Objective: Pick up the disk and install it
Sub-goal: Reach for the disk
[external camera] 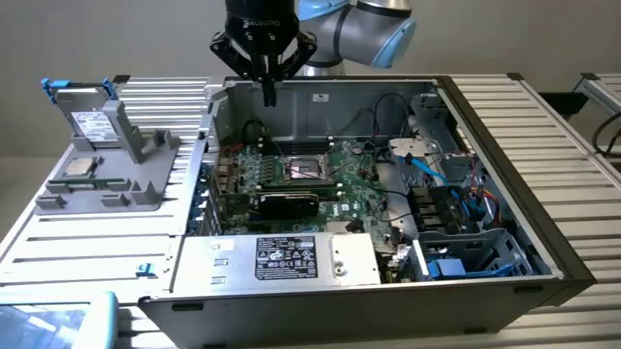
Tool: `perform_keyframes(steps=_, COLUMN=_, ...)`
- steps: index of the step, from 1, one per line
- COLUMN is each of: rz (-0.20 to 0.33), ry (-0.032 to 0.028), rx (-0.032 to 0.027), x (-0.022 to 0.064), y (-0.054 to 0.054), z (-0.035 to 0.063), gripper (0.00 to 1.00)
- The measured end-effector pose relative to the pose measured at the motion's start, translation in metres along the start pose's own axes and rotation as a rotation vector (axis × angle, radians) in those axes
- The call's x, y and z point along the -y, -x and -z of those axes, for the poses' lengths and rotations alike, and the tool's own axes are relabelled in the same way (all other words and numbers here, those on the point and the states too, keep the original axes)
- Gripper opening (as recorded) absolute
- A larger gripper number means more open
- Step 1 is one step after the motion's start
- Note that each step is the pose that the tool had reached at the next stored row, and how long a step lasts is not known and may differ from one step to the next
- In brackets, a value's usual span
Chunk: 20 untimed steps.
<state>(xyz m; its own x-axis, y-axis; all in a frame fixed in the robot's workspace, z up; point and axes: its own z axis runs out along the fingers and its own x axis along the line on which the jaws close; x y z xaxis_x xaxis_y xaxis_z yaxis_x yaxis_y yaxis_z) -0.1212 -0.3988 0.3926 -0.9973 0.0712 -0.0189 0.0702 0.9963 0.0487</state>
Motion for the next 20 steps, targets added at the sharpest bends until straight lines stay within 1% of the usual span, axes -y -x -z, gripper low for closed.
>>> perform_keyframes(steps=8, rz=0.000, ry=0.0000, rx=0.0000, x=0.0000, y=0.000, z=0.0000, gripper=0.11)
perform_keyframes(steps=14, rz=0.000, ry=0.0001, rx=0.0012, x=0.0001, y=-0.001, z=0.0000, gripper=0.11)
perform_keyframes(steps=17, rz=0.000, ry=0.0003, rx=0.0034, x=0.0005, y=-0.007, z=0.0001, gripper=0.11)
perform_keyframes(steps=20, rz=0.002, ry=0.0002, rx=0.0038, x=0.0010, y=-0.014, z=0.0002, gripper=0.11)
